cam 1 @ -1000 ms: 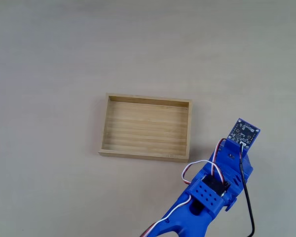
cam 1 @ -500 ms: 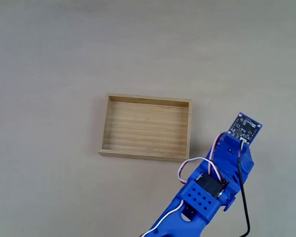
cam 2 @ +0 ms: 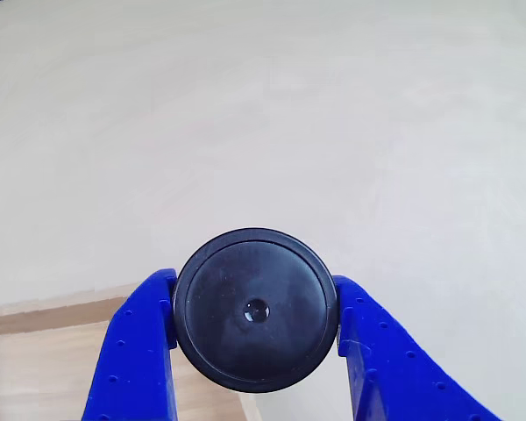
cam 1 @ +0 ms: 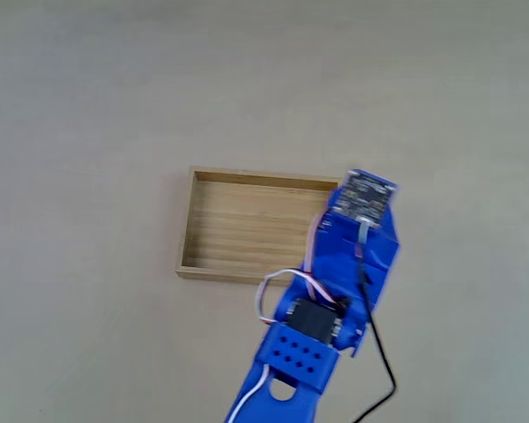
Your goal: Place the black cylinder in the wooden box then return to rest.
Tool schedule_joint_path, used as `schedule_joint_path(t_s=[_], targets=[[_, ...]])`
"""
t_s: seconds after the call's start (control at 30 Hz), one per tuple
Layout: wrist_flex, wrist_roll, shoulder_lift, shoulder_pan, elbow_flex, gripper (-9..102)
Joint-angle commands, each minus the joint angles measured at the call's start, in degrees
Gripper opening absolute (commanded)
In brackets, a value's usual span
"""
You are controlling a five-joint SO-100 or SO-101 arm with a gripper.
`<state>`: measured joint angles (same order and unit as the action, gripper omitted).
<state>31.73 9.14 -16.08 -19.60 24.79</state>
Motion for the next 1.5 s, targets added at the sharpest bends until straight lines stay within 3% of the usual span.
schedule_joint_path(t_s=[0.0, 0.33, 0.63, 1.47], targets=[[-0.1, 4.5, -7.0, 5.1, -1.4, 20], [-5.7, -0.6, -10.9, 13.0, 10.5, 20], [-6.9, -1.4, -10.0, 13.6, 16.3, 20], [-10.9, -4.1, 2.3, 17.3, 14.7, 20]])
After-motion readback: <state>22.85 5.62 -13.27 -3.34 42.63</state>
